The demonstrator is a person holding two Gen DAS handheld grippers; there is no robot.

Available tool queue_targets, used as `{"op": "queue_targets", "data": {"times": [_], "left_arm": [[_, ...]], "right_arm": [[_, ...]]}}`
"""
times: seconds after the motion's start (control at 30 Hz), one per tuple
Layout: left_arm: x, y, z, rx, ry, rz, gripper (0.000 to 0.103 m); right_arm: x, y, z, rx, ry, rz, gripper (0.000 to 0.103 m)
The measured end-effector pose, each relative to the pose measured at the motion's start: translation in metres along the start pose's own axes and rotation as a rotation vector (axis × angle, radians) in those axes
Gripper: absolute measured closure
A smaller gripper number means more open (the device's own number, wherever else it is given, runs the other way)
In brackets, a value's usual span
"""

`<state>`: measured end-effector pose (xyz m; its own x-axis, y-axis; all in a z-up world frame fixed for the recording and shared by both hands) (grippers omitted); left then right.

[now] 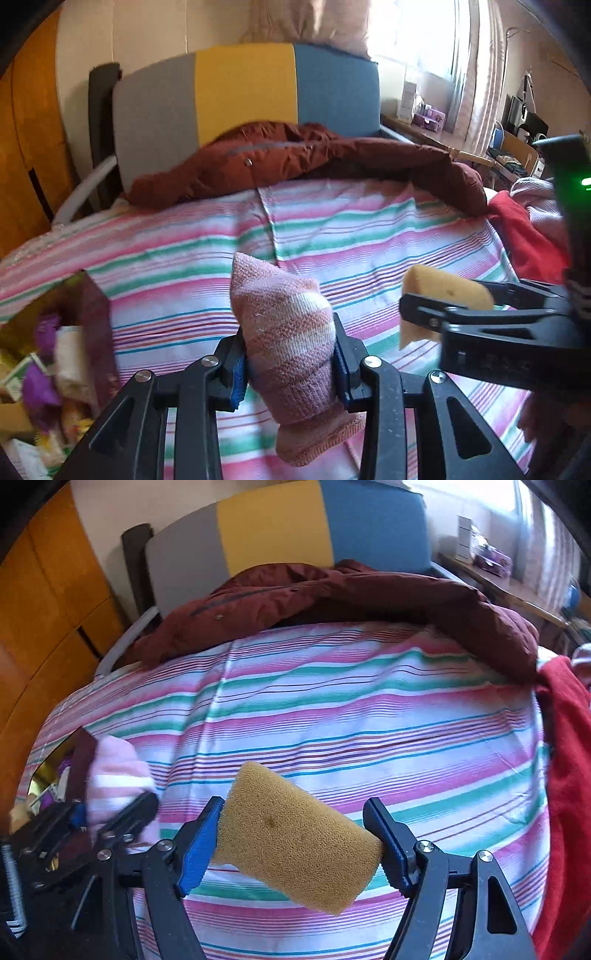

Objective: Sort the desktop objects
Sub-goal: 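Carry the lilac sock and sponge over the gold tray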

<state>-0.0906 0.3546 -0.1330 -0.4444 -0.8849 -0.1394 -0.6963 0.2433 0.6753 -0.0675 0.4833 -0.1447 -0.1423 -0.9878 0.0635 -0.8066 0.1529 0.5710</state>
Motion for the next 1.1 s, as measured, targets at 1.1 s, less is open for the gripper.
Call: {"op": "queue_targets", "data": {"times": [1.1], "left_arm": [[0.133,-0.034,-0.12,-0.096,0.169,-0.133,0.066]], "right_arm": [[0.085,-0.014,0.005,0.002,0.132,-0.155,0.027]]}}
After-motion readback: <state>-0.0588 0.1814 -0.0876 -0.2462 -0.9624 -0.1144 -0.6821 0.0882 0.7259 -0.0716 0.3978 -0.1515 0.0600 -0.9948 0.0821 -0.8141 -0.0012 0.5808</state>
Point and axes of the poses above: each gripper's, at about its wrist camera, not at the fingertips, and z roughly the way its jaws point, x to its left, y to its top, the point moved 10 cm from there along z, roughly the way its jaws point, and after that the axes turned 10 degrees about -z, right-handed, at the moved point
